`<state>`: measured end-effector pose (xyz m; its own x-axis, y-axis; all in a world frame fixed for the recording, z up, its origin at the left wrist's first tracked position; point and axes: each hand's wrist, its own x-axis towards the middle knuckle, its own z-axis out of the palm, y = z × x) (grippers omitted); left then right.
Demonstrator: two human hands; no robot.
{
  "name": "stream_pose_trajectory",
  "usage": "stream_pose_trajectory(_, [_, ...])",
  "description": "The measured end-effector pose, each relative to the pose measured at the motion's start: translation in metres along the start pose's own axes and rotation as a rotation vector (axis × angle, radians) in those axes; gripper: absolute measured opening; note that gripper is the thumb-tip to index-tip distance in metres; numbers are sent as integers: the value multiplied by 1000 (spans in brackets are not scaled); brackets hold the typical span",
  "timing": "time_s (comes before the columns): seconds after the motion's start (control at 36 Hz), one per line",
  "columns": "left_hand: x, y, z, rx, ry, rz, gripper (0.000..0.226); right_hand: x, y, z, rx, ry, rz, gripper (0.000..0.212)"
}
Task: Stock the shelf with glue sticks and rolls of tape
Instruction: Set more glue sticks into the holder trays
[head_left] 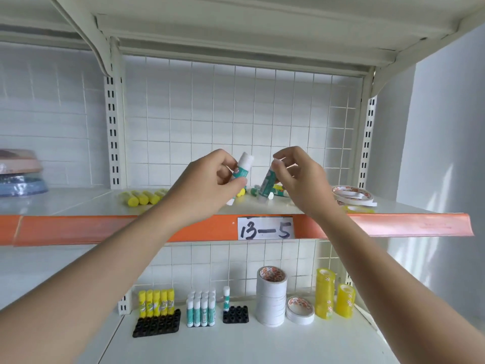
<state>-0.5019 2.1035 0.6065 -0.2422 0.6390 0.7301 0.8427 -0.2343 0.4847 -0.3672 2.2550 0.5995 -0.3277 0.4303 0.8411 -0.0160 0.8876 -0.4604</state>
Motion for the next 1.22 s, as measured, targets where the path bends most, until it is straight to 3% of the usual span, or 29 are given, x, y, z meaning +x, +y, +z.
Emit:
stream_pose_trajectory(0.22, [-77, -7, -5, -301, -43, 33, 17, -67, -52, 14, 48, 30, -197, 24])
stream_pose_trajectory(0.42, [-148, -47, 3, -350, -132, -112, 14, -140, -57, 41, 60, 5, -172, 25])
stream_pose_trajectory(0.53, [-177, -83, 14, -376, -161, -215, 16, -178, -34, 65, -3, -72, -50, 30])
stream_pose_trajectory(0.64, [-198, -117, 30, -362, -174, -347, 16, -208, 2, 90, -11, -154, 47, 12])
stream_pose_trajectory(0.86, [-225, -167, 75, -303, -152, -540, 16, -251, 77, 129, -19, -195, 182, 11])
stream_pose_trajectory(1.22, [-226, -210, 166, -94, -192, -688, 11, -278, 184, 143, -101, -305, 292, 6])
